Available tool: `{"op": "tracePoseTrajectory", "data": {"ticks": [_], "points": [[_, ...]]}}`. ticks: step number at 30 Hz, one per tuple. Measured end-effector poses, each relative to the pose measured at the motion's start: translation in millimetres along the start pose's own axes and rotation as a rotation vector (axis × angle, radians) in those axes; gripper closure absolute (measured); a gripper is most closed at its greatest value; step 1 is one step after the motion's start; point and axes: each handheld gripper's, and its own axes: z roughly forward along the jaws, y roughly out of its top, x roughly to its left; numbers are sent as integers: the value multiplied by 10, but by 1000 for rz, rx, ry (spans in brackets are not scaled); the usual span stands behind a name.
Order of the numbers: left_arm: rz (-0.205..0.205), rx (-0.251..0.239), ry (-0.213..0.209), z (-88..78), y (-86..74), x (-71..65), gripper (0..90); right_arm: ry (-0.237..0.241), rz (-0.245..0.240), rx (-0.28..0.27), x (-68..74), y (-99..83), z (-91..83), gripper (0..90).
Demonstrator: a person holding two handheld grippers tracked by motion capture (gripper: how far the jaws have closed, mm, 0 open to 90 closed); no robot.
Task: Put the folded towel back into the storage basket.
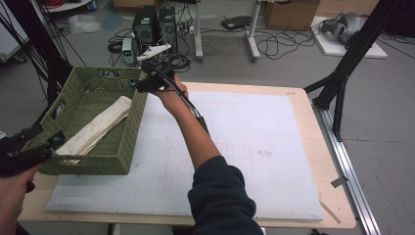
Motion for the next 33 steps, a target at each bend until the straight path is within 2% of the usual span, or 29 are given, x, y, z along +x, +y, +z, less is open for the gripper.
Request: {"op": "tracePoseTrajectory", "data": {"ticks": [8, 18, 33], "points": [[24, 20, -94, 218, -38, -265, 216, -14, 41, -13, -138, -307, -428, 206], [52, 33, -215, 529, -81, -664, 218, -56, 86, 3, -237, -796, -949, 120], [68, 40, -363, 917, -167, -1210, 218, -130, 129, 5, -277, -1519, -1753, 119]]}}
